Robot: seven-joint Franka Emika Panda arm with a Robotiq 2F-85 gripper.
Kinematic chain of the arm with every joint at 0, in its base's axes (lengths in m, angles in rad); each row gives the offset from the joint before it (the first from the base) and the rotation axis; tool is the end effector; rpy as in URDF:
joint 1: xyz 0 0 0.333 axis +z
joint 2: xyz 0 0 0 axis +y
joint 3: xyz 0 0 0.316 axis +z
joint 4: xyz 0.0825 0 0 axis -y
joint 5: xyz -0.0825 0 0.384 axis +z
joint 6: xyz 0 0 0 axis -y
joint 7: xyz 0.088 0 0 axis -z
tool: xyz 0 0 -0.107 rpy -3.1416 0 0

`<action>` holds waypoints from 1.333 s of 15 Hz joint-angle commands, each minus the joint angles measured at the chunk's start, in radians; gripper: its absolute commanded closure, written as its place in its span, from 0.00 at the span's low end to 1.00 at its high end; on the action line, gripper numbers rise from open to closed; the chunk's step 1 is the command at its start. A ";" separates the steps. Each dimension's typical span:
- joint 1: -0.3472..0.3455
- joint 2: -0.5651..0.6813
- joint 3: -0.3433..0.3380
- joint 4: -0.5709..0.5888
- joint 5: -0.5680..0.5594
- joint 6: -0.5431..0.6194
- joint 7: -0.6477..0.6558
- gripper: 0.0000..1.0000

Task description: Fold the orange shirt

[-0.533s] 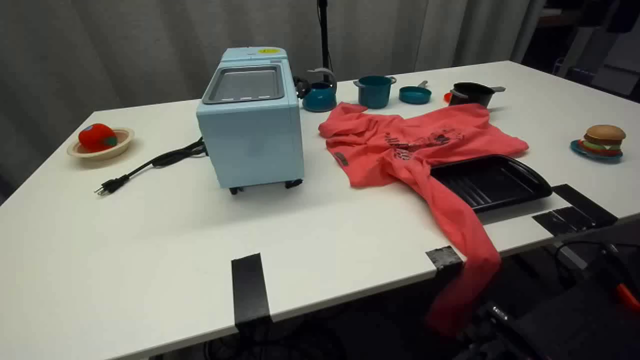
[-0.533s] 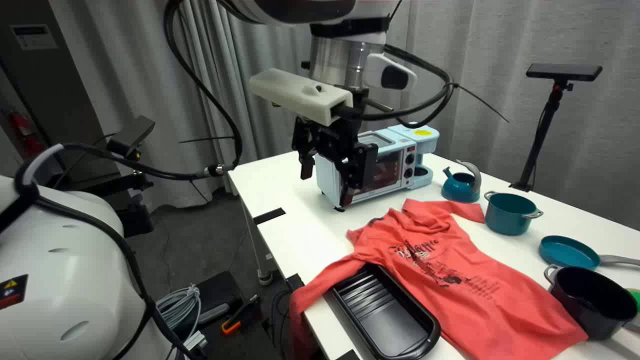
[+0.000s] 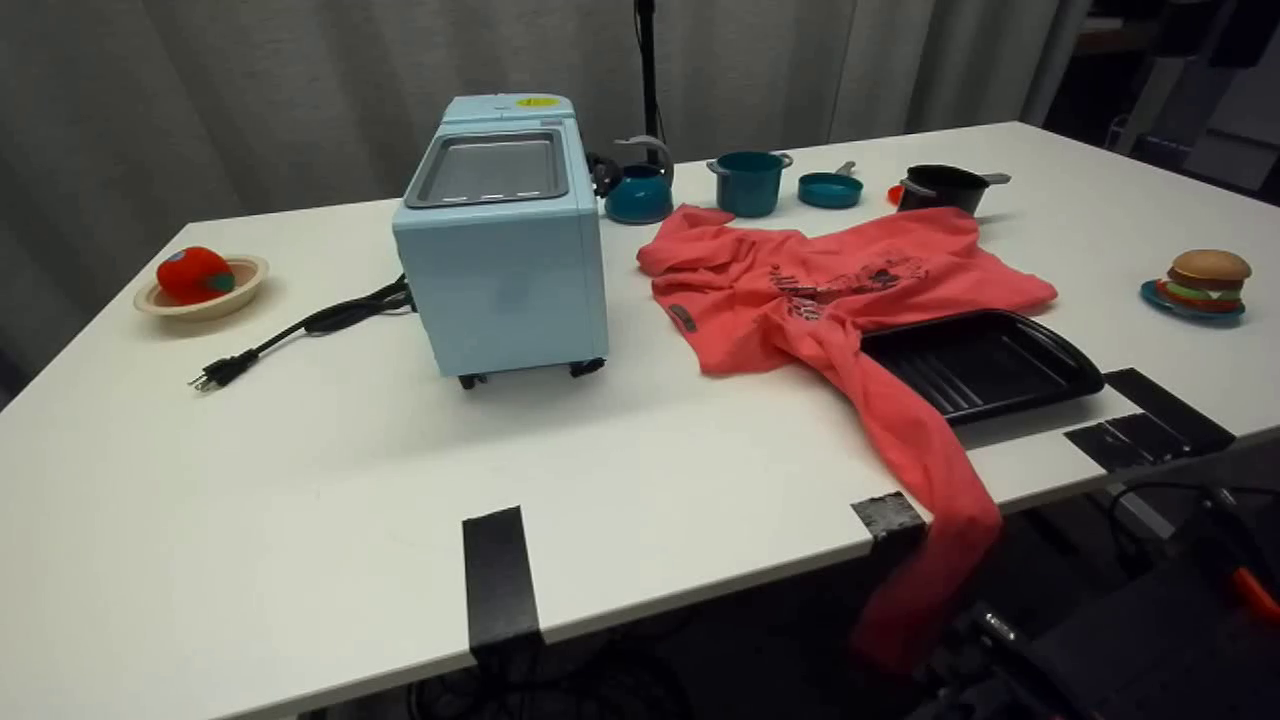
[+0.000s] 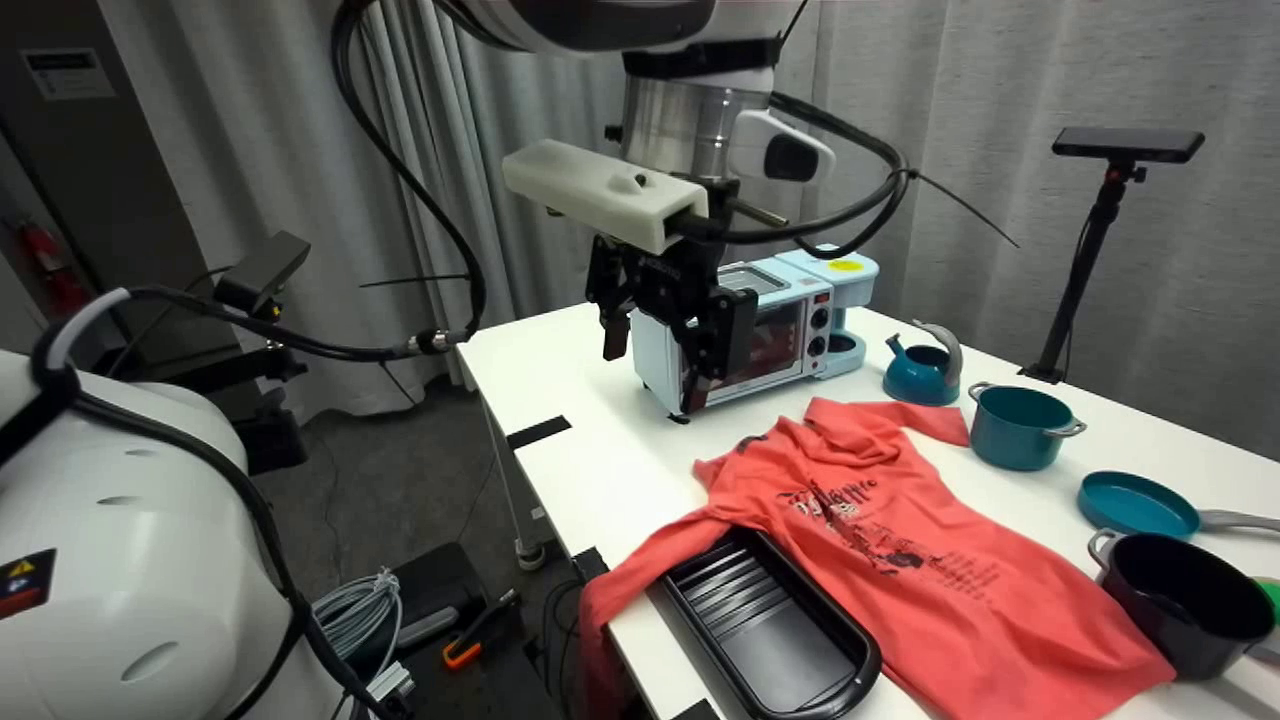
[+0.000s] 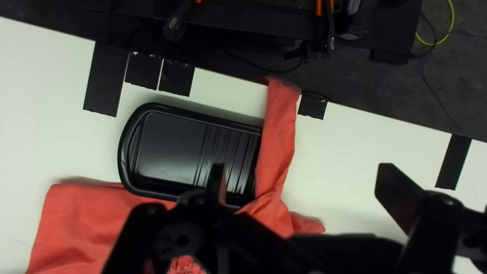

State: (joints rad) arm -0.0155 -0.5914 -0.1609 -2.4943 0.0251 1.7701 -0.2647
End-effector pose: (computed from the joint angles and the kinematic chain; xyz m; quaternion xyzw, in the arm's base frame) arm 0.3506 -0.0633 0.4739 -0.9943 -0.0571 0.0563 0.0697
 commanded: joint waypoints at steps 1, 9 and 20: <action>0.002 0.041 0.013 -0.003 0.012 0.092 -0.006 0.00; 0.010 0.173 0.062 -0.020 0.003 0.290 0.009 0.00; 0.044 0.330 0.105 -0.032 -0.003 0.418 -0.016 0.00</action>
State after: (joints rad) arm 0.0039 -0.3331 -0.0756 -2.5210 0.0205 2.1297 -0.2623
